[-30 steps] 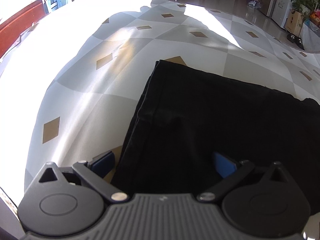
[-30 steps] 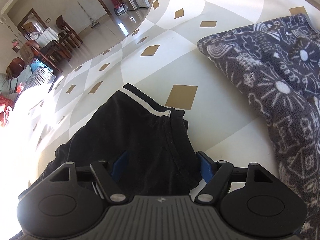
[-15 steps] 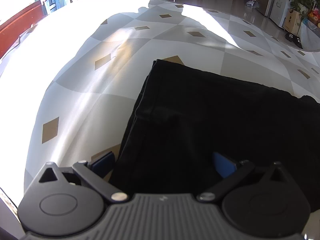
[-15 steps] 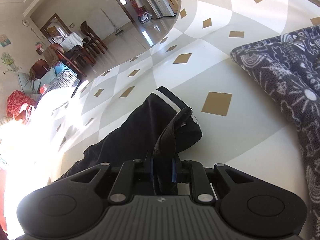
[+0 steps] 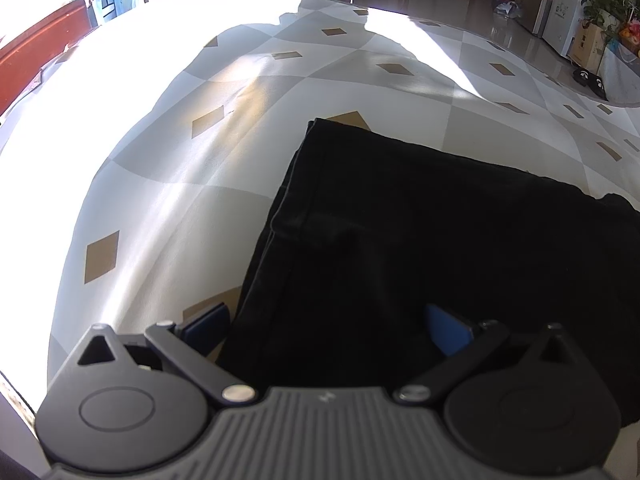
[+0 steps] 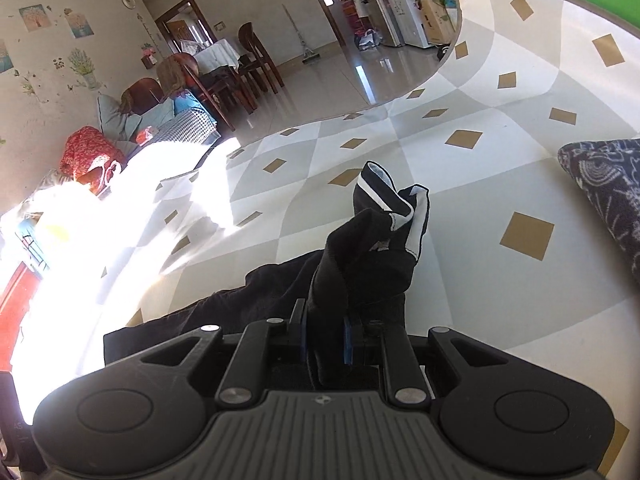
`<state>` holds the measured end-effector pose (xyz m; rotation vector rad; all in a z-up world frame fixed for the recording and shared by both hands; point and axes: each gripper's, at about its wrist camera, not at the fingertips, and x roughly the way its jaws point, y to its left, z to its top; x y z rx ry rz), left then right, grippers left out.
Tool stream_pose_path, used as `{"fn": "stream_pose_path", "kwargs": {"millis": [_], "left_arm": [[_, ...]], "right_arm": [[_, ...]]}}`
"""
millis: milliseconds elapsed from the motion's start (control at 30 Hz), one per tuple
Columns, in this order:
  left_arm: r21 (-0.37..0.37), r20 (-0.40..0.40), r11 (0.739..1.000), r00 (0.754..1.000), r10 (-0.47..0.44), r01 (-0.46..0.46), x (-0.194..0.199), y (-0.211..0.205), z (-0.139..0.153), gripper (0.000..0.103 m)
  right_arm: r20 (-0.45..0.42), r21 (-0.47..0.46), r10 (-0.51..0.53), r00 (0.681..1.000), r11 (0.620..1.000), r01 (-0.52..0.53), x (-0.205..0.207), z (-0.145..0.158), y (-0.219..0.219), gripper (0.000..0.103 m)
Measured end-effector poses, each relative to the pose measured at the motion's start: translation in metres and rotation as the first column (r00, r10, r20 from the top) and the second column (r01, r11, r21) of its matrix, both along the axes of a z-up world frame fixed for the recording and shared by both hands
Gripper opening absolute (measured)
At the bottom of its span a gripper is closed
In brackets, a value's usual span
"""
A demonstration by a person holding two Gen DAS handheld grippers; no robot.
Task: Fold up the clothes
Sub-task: 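Lift the waistband with the right tool and fold it toward the left tool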
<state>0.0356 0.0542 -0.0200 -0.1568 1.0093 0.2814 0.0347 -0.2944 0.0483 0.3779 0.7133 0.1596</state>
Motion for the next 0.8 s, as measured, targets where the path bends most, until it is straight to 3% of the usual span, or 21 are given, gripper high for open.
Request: {"fn": "stream_pose_path", "kwargs": {"millis": [533,800], "left_arm": [[-0.014,-0.001,0.999,0.999,0.052,-0.052,-0.007,0.017,0.005,0.103],[-0.035,-0.003,0.996,0.996,0.084,-0.084,-0.01,0.027,0.005,0.103]], "right_arm": [[0.034,0.084,0.135,0.99,0.987,-0.137,0.005,0.012,0.057,0.016],[0.019,0.07,0.262,0.965,0.962,-0.263,0.008,0.001,0.098,0.016]]}}
